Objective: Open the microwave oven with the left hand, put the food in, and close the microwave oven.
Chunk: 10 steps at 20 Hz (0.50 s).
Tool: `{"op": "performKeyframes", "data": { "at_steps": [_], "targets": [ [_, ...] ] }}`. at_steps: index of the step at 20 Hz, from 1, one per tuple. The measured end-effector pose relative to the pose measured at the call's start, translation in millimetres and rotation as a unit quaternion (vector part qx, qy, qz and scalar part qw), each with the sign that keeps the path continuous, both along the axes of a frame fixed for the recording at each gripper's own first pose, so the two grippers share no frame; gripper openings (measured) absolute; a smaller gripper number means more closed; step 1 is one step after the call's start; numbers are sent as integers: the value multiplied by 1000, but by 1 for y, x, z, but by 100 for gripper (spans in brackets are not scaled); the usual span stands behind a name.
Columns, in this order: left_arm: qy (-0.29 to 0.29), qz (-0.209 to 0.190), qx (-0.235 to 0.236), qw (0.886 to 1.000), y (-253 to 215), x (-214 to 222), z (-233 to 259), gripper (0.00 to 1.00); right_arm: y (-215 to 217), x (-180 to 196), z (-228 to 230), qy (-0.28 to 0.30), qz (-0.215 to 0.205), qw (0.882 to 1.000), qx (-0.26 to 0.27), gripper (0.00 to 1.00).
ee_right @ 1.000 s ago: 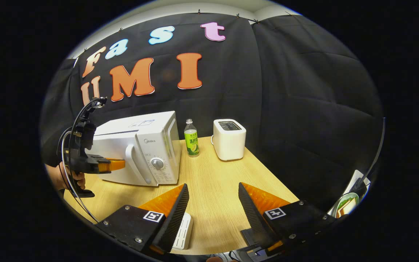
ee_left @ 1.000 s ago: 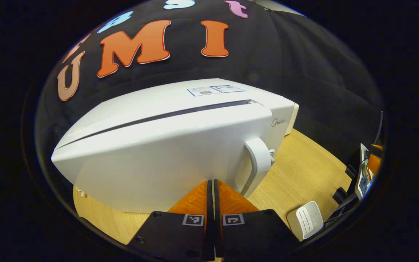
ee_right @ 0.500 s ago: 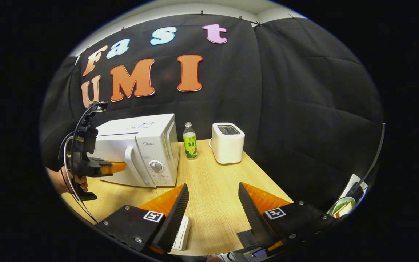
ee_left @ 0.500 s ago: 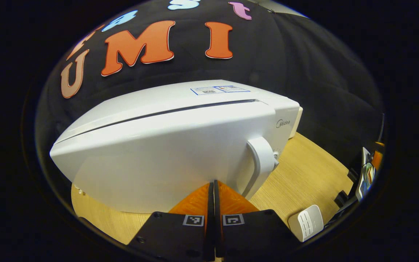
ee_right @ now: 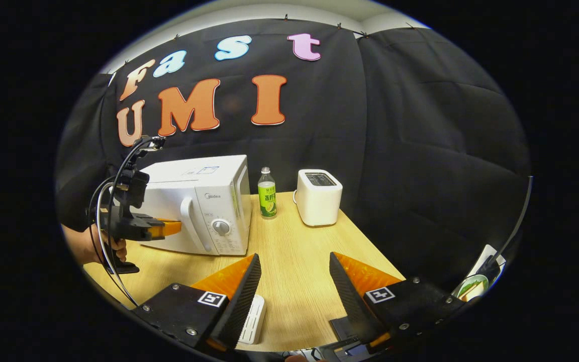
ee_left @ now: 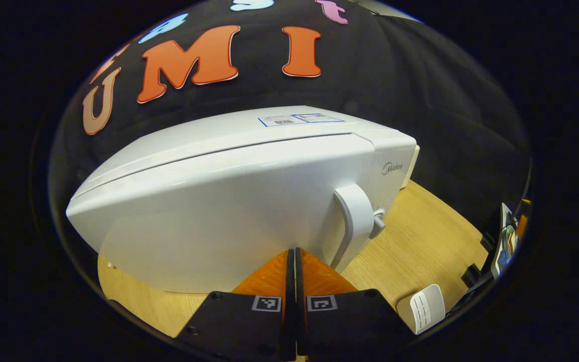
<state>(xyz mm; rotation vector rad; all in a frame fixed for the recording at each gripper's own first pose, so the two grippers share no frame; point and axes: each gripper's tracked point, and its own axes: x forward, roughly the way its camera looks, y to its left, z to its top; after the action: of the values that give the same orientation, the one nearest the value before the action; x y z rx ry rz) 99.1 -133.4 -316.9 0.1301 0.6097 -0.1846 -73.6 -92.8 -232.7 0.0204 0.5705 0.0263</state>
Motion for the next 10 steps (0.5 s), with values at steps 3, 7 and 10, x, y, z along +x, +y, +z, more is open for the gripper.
{"op": "performKeyframes", "data": {
  "at_steps": [3,7,10],
  "targets": [
    [-27,-16,30,999,1,-16,18,5,7,5,4,-6,11,1000,7,85],
    [-92,-19,77,993,18,-33,67,5,21,20,20,-29,24,999,17,85],
    [-137,-8,91,986,33,-51,114,5,33,33,38,-56,40,998,11,85]
  ]
}}
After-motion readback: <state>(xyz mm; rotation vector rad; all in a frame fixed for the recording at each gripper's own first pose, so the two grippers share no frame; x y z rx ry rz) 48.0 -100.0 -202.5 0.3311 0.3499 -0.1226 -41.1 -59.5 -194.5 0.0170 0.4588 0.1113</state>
